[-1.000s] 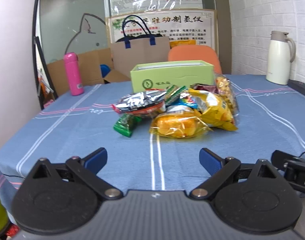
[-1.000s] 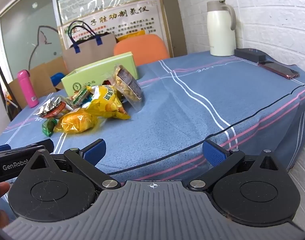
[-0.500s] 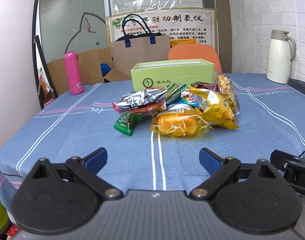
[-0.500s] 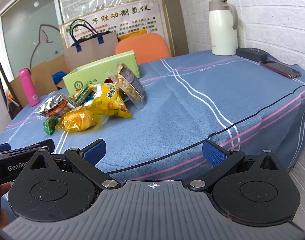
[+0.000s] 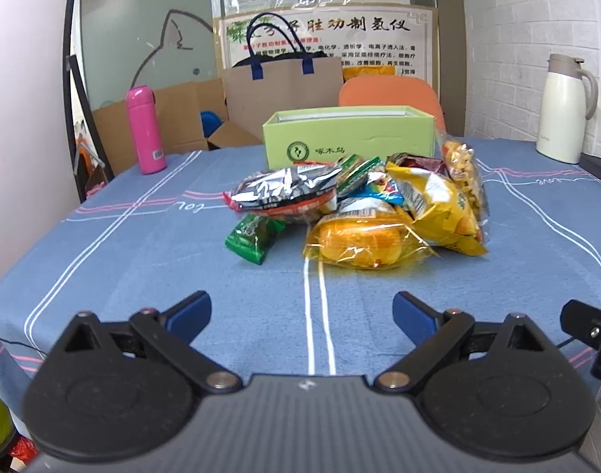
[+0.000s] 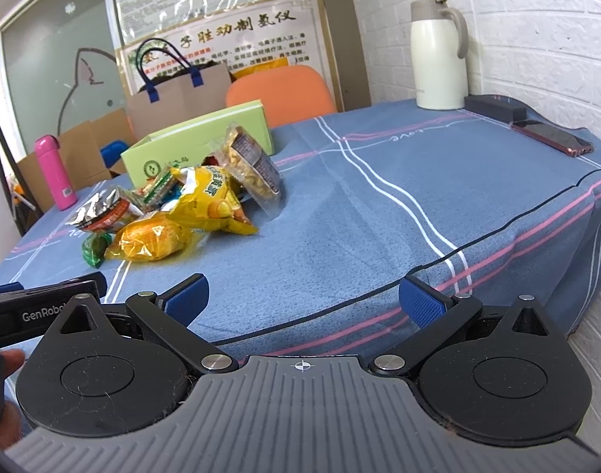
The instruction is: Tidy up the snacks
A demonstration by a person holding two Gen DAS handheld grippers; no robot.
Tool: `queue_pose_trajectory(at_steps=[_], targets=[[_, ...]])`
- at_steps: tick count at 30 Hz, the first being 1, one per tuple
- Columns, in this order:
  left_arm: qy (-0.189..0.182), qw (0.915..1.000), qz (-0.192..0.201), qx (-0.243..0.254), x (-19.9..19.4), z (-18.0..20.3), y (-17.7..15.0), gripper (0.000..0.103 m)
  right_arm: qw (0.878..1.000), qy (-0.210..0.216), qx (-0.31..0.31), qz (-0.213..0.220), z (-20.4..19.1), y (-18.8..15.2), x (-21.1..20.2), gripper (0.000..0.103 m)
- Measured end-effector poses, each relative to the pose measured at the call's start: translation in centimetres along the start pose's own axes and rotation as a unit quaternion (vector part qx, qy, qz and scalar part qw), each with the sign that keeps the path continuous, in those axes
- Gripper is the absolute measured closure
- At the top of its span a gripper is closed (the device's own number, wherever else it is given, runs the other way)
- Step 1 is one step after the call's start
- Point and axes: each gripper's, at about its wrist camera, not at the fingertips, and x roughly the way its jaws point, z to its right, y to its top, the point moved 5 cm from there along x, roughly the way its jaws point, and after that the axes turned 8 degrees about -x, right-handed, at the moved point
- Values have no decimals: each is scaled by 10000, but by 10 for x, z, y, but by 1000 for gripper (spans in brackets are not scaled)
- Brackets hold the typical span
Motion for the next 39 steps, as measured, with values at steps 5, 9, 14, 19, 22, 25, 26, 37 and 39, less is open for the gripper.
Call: queue_pose_trajectory(at_steps=[5,9,14,19,22,25,26,37,39], targets=[[-38,10000,-11,-61,7,-4,6,8,10000,56,17,7,-2,4,8,10],[-37,10000,-13,-89,12,-5,13,8,9999,110,-124,23,-9,10,15,10],[-26,9999,-92,-138,24,-7,25,8,9993,137,-342,62,-20,21,25,10],[-5,9997,-155,-167,37,-9,40,8,9981,273,-548,60,-31,36,40,10],[26,9996,-199,-186,46,-11,52,8,9969,419,-660,5,-38,43,49,10],[38,9994,-250,-241,56,-12,67,8,9960,671,-594,-46,-42,53,59,10],[33,9994,-241,-263,58,-13,72,8,9957,724,-565,-66,-43,57,63,10],[-87,9992,-349,-199,82,-29,108,8,9916,995,-705,-432,-57,85,107,10],[-31,9985,-485,-233,89,-35,110,8,9882,1167,-776,-610,-61,80,112,10]])
